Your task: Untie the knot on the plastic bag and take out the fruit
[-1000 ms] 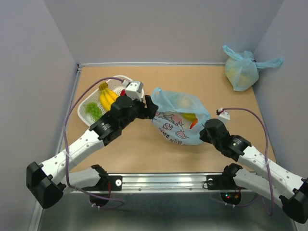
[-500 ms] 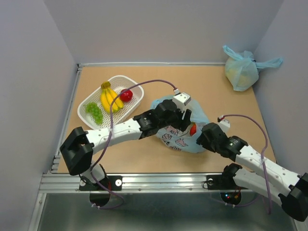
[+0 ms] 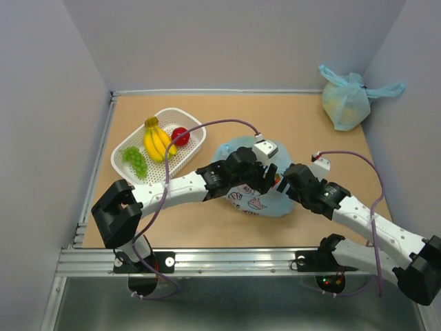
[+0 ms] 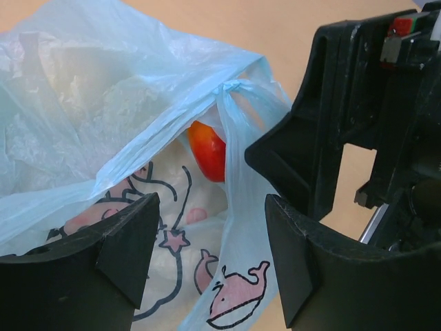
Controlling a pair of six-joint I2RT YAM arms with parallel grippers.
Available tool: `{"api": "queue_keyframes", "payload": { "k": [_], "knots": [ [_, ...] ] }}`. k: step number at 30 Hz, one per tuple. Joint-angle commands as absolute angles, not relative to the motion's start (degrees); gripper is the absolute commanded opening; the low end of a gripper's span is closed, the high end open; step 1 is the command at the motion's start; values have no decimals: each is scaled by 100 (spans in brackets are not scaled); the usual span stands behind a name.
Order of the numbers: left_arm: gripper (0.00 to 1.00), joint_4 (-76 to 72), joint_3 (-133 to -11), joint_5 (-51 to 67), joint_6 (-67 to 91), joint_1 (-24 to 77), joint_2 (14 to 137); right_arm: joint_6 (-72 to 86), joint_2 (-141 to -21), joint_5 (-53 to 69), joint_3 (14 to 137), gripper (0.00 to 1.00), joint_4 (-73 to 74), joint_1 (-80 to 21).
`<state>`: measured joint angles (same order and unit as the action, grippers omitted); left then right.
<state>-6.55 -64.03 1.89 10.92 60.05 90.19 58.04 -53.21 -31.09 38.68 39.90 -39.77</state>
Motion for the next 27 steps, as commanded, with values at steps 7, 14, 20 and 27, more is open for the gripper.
{"api": "queue_keyframes", "payload": {
  "k": [7,14,20,27],
  "knots": [
    [73,-1019,-6240,334,1002,6117,9131,5757,-5775,-3701,3553,45,3657,-3508],
    [73,-1151,-6521,448,1002,6179,9658,5511,-5792,-2990,3103,1,3147,-2857],
    [76,-1379,-6732,325,1195,6170,10036,5257,-6055,-2305,2883,1,2664,-2505],
    [84,-1985,-6838,404,2003,6170,10423,5247,-6258,-1635,2620,1,2417,-2224]
  ]
}}
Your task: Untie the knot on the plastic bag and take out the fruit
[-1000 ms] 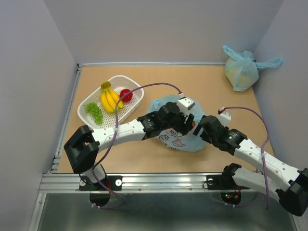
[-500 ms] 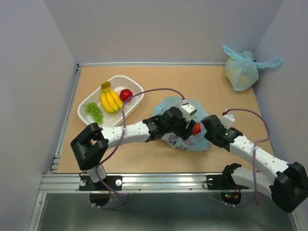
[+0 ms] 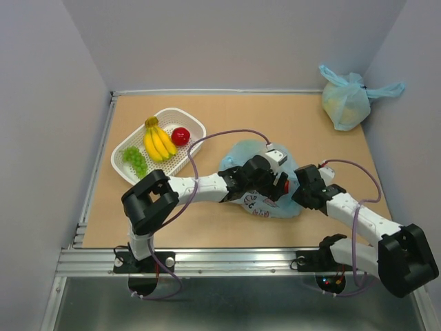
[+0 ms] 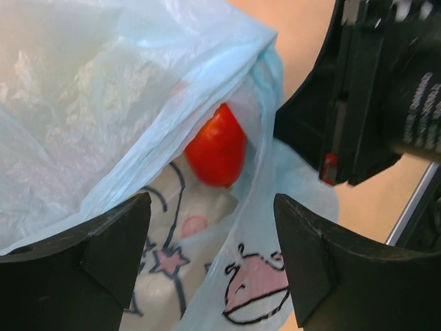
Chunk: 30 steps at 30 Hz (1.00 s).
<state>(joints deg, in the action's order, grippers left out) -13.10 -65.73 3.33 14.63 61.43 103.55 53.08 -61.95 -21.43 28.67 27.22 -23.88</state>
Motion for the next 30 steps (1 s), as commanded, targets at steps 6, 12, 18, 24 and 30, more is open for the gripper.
{"api": "queue_keyframes", "payload": {
  "k": [6,12,18,24,30],
  "knots": [
    [86,-2171,-6969,413,2408,6161,10810,5291,-6196,-1161,2321,1,2233,-1995],
    [86,-2153,-7110,167,2470,6091,11056,5291,-6117,-862,2136,1,2092,-1995],
    [86,-2005,-7444,-130,2198,6100,11399,5247,-6003,-721,2057,1,2039,-1995],
    [77,-1864,-7681,-150,2031,6047,11707,5142,-5977,-685,2109,1,2039,-1995],
    [72,-1731,-7376,139,1890,5950,11480,5010,-5985,-791,2223,1,2048,-1995]
  ]
}}
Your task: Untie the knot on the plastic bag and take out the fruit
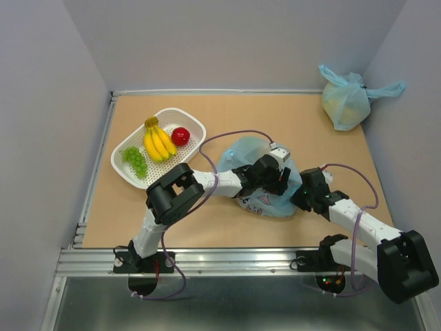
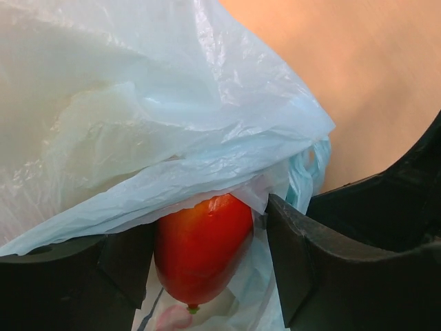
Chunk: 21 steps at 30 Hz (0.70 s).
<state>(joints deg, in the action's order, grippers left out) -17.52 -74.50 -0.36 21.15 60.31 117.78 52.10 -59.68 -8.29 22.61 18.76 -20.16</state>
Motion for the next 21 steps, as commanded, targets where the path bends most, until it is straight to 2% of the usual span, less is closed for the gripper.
{"api": "queue_keyframes", "payload": {
  "k": [1,12,21],
  "knots": [
    [72,-1740,-7278,184,1864,5924,11400,5001,-5985,-817,2241,1,2048,-1995],
    [68,-1810,-5986,352,1802,5318,10749,4913,-6310,-1072,2434,1,2048,-1986],
    [80,-1626,-5881,421,1556,4984,10337,4746,-6372,-1195,2575,1,2057,-1995]
  ]
}}
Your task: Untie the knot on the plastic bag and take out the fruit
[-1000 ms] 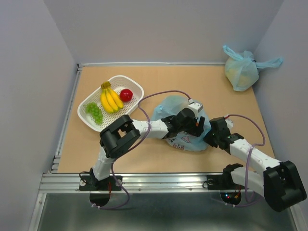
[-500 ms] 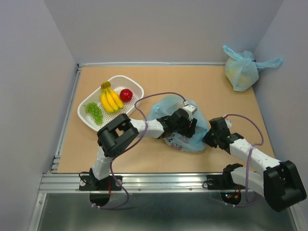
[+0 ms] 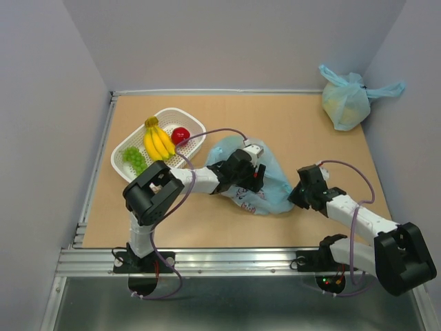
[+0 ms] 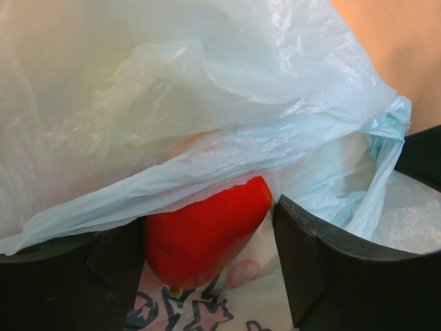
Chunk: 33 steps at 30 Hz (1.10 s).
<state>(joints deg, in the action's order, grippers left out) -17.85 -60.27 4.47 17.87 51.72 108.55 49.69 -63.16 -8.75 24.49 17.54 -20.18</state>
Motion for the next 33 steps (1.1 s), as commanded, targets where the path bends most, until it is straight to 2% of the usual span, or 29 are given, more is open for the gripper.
{"api": "queue_keyframes", "payload": {
  "k": [1,13,17,19,20,24,27,33],
  "knots": [
    [80,-1635,-5836,457,1556,4940,10284,4755,-6372,-1230,2584,1,2057,-1995],
    [80,-1591,-5493,808,1187,4597,9932,4562,-6231,-1485,2786,1,2074,-1995],
    [80,-1635,-5432,1010,1081,4544,9791,4027,-6231,-1153,3057,3,2065,-1995],
    [81,-1757,-5458,1212,1133,4553,9835,3519,-6170,-785,3277,17,2065,-1995],
    [81,-1793,-5475,1396,1195,4544,9896,3359,-6039,-695,3522,37,2065,-1995],
    [81,-1872,-5616,1529,1248,4570,9975,2394,-5932,-169,4190,74,2057,-1995],
    [81,-1881,-5669,1538,1239,4570,9958,1979,-6230,437,4682,85,2057,-1986],
    [81,-1802,-5730,1529,1178,4579,9975,1503,-7083,896,5168,88,1969,-2004]
  ]
}}
